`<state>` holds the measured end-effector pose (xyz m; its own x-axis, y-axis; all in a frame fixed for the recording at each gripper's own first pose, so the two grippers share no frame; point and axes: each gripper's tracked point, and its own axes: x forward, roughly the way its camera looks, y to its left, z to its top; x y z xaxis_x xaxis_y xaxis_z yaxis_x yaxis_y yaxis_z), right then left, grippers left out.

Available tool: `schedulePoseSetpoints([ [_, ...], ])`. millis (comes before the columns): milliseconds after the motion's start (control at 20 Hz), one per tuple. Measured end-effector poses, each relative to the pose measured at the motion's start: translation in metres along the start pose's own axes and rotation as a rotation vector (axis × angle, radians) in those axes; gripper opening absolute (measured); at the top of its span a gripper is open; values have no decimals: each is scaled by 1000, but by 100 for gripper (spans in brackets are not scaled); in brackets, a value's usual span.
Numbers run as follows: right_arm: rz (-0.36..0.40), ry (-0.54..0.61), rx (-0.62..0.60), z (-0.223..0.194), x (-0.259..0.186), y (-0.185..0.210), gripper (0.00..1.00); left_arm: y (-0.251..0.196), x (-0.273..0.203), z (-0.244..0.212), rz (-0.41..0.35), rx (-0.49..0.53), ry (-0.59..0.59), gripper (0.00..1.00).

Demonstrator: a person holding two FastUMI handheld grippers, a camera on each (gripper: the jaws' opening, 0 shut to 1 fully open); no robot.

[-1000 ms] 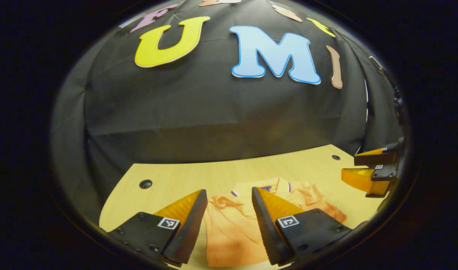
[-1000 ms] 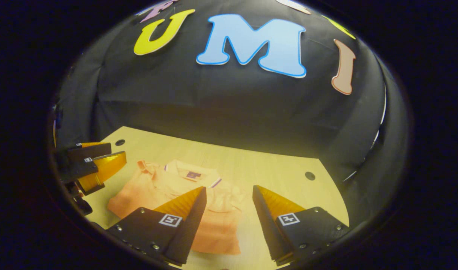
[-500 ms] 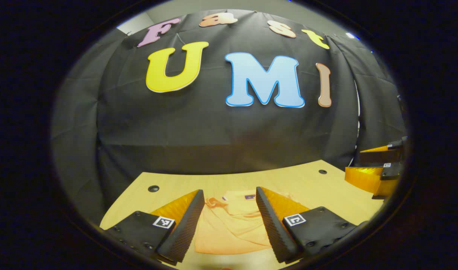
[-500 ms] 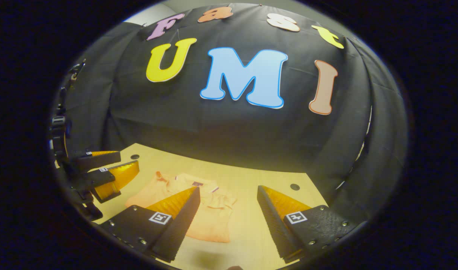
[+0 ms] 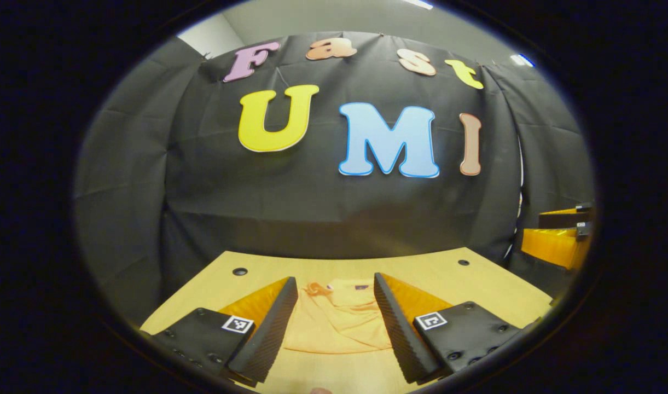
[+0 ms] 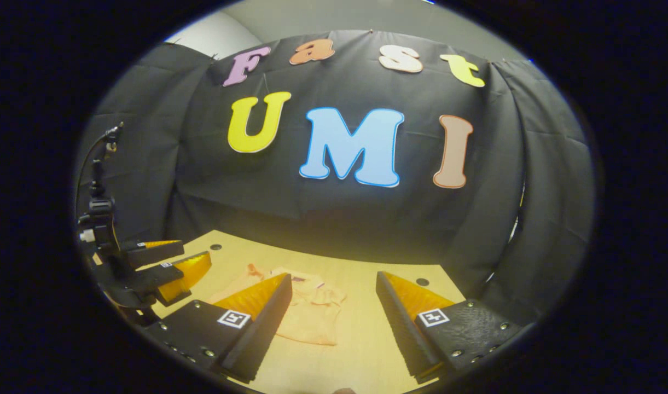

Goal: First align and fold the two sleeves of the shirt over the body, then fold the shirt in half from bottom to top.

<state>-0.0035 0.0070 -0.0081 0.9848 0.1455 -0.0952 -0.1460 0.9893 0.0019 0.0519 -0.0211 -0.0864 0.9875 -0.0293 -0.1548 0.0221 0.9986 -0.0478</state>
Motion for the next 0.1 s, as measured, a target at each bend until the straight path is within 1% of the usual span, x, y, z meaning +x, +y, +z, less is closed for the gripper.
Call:
schedulePoseSetpoints([
  [100,-12,-24,0,5,-12,-2,96,-2,-17,8,-5,17,-24,93],
])
